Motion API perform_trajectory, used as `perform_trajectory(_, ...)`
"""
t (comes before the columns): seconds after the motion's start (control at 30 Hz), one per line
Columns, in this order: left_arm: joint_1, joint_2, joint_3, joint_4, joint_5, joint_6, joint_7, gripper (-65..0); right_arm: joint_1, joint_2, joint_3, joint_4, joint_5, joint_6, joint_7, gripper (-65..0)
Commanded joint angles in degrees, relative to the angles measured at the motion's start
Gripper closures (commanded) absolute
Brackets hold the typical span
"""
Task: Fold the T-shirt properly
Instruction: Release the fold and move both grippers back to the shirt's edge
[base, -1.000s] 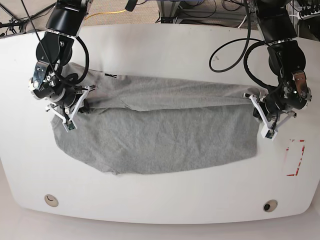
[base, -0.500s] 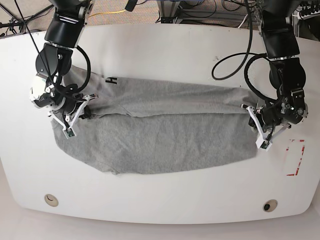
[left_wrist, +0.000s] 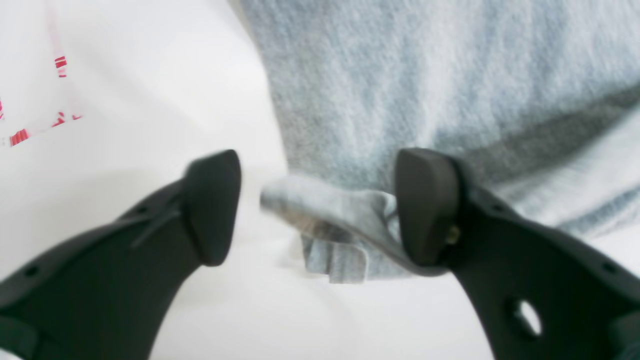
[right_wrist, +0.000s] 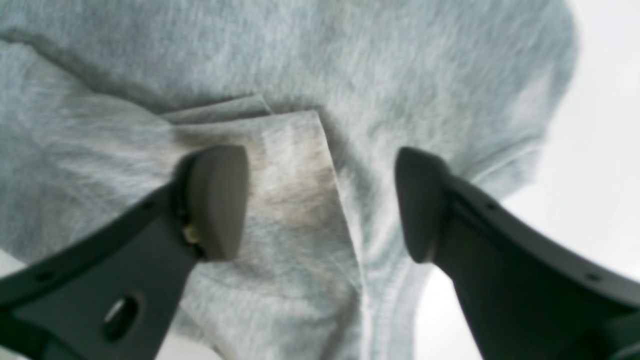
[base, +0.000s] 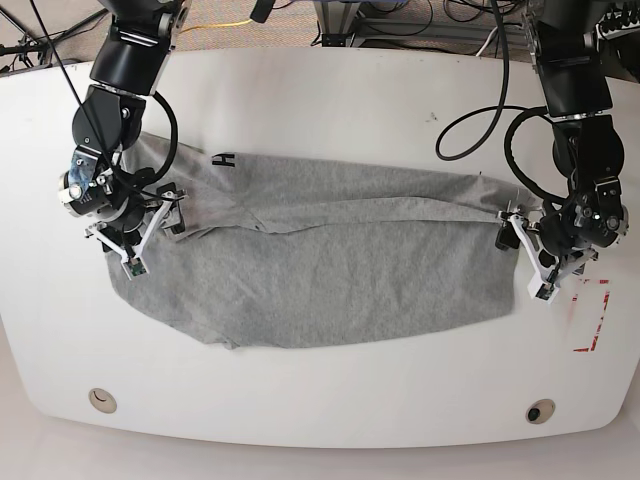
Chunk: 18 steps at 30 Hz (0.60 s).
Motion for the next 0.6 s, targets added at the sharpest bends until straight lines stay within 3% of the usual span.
perform_trajectory(0.0,-1.31,-1.65,-0.25,1.20,-0.87,-0.09,-1.16,-46.9,-0.17,1.22,0.53,5.65,0.45,-0.07,-0.61,-48.2)
perform_trajectory(0.1,-1.22,-1.74,-0.69,2.17,-0.87,-0.18,-1.16,-46.9,-2.45,1.13,0.97,11.18,0.27,-0.07,-2.90,-48.8)
perform_trajectory(0.3,6.25,-1.56,-6.05,11.40,-0.87,-0.18,-1.77,-47.1,-8.87,-1.06,11.52,17.78,0.45,-0.07,-6.76,-48.8)
perform_trajectory(0.57,17.59,-1.48,-7.46,14.74,-0.61,0.17,-16.98,-47.1,-14.41,-1.94,16.53,16.28,0.80,-0.07,-6.59,-48.8)
